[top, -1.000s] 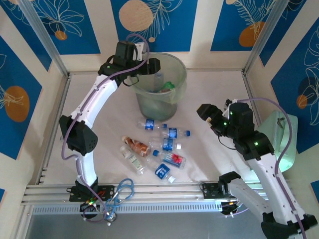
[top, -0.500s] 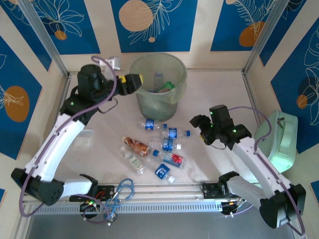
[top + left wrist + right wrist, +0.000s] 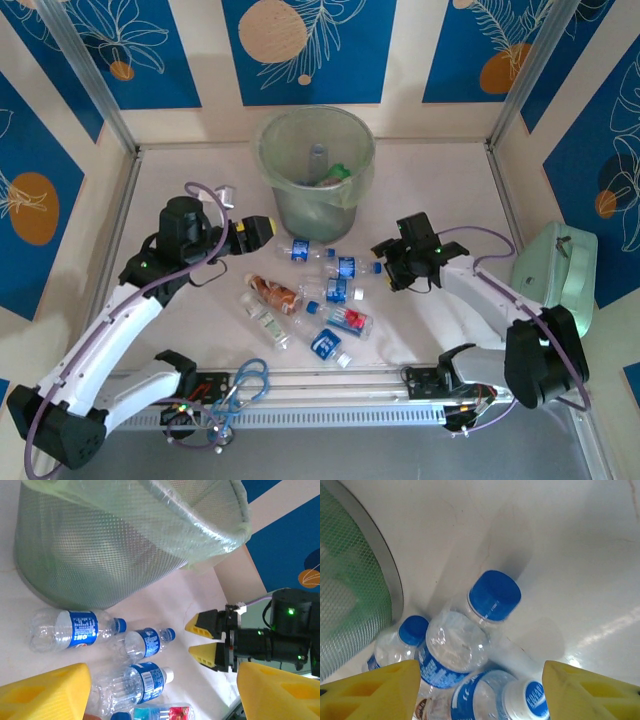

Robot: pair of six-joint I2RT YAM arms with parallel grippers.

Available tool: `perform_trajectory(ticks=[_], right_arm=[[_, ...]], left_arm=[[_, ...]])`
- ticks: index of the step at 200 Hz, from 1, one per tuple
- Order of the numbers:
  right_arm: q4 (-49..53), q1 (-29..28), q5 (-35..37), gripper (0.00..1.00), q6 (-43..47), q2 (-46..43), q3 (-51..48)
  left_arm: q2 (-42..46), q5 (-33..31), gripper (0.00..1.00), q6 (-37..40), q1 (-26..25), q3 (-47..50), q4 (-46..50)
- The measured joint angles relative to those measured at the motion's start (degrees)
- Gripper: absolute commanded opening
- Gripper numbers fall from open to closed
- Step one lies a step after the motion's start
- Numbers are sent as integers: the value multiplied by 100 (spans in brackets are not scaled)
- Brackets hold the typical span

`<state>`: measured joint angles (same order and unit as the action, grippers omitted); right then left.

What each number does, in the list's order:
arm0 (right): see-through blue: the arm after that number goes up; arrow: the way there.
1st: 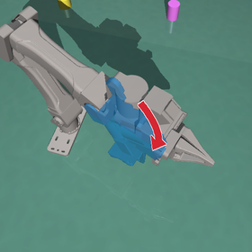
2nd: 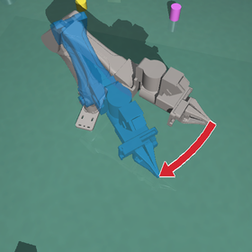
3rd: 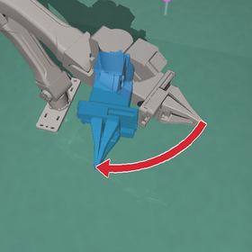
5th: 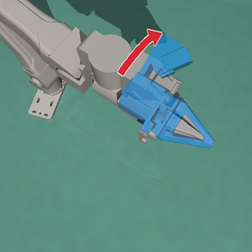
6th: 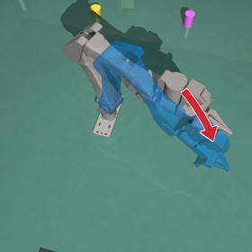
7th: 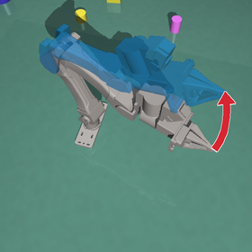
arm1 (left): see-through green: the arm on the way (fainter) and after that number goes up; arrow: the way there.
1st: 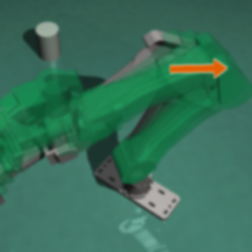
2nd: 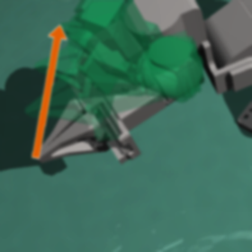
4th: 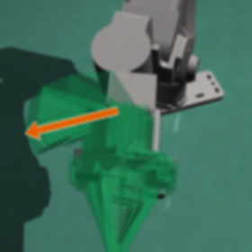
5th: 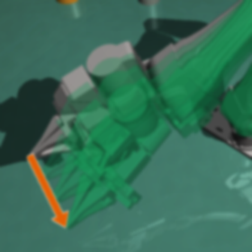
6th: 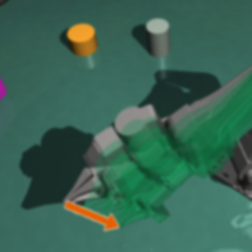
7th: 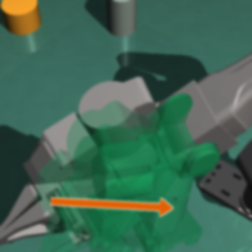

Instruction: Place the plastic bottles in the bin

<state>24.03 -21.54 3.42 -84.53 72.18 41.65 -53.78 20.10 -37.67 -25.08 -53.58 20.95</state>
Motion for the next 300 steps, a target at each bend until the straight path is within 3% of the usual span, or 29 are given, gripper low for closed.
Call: perform_trajectory(ticks=[105, 181, 244, 300], right_arm=[[-876, 94, -44, 61, -616, 1226, 2], [-1132, 94, -68, 44, -769, 1563, 63], [-1311, 133, -83, 35, -754, 1497, 59], [-1534, 140, -76, 33, -439, 680, -87]], left_arm=[[48, 92, 76, 22, 0, 9, 55], [48, 94, 76, 63, 0, 48, 61], [48, 96, 77, 63, 0, 79, 92], [48, 264, 90, 13, 0, 79, 85]])
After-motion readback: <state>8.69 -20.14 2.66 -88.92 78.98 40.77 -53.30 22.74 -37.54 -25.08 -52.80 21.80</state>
